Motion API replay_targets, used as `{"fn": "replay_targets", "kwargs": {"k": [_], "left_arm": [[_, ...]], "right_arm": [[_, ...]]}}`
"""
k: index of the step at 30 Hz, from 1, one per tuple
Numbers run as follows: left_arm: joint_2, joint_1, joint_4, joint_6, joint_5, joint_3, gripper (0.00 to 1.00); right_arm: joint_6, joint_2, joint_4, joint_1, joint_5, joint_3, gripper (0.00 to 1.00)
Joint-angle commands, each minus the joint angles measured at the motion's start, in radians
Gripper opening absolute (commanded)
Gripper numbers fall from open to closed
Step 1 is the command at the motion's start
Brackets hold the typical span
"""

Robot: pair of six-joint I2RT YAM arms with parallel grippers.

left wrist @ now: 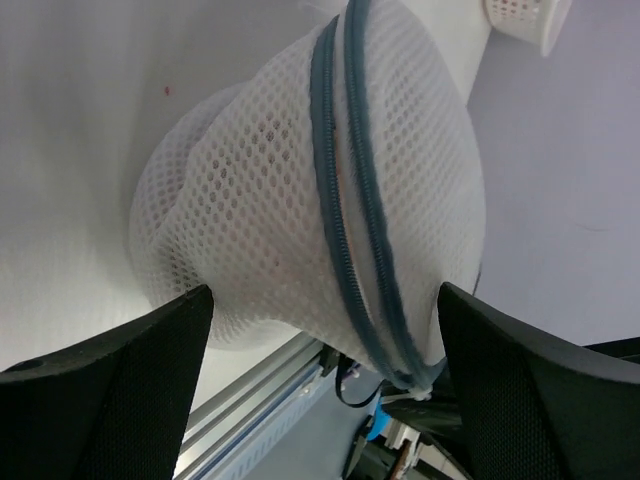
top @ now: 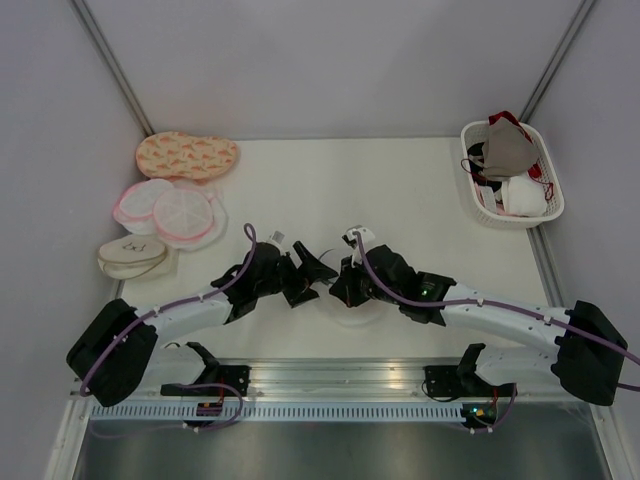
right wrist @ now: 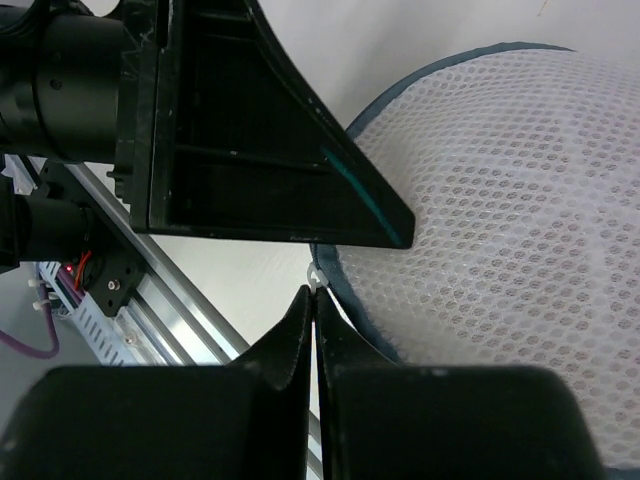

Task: Unzip the laundry bag and remove the bra

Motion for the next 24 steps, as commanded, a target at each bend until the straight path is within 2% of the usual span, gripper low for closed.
{"fn": "replay_targets", "kwargs": {"k": [1, 4, 8, 9, 11, 12, 16, 18, 24], "left_arm": [[0.013, -0.005, 0.196, -0.112, 0.022, 0.003, 0.95], [-0.034, -0.010, 0.153, -0.115, -0.037, 0.018, 0.95], [-0.059, -0.012, 0.133, -0.099, -0.072, 0.023, 0.77], [-0.051, -0.012, 0.136, -0.098, -0.066, 0.023, 0.64], [-0.034, -0.012, 0.152, -0.098, -0.057, 0.021, 0.47], [-0.018, -0.012, 0.156, -0.099, -0.048, 0.020, 0.33], [0.019, -0.012, 0.168, -0.092, -0.035, 0.032, 0.08], [0.032, -0.010, 0.162, -0.086, -0.035, 0.041, 0.02], [0.038, 0.027, 0.132, -0.049, -0.061, 0.043, 0.02]], "right_arm": [[-0.014, 0.005, 0.027, 0.029, 0.050, 0.002, 0.01], [-0.023, 0.009, 0.004, 0.046, 0.074, -0.003, 0.00], [-0.031, 0.011, -0.005, 0.061, 0.091, -0.010, 0.01], [-0.034, 0.012, -0.008, 0.063, 0.094, -0.009, 0.01], [-0.038, 0.015, -0.017, 0.066, 0.096, -0.004, 0.00], [-0.040, 0.015, -0.019, 0.068, 0.099, -0.001, 0.01], [-0.046, 0.012, -0.045, 0.069, 0.117, 0.007, 0.00], [-0.047, 0.008, -0.056, 0.071, 0.133, 0.013, 0.00], [-0.054, 0.017, -0.171, 0.072, 0.165, 0.054, 0.01]]}}
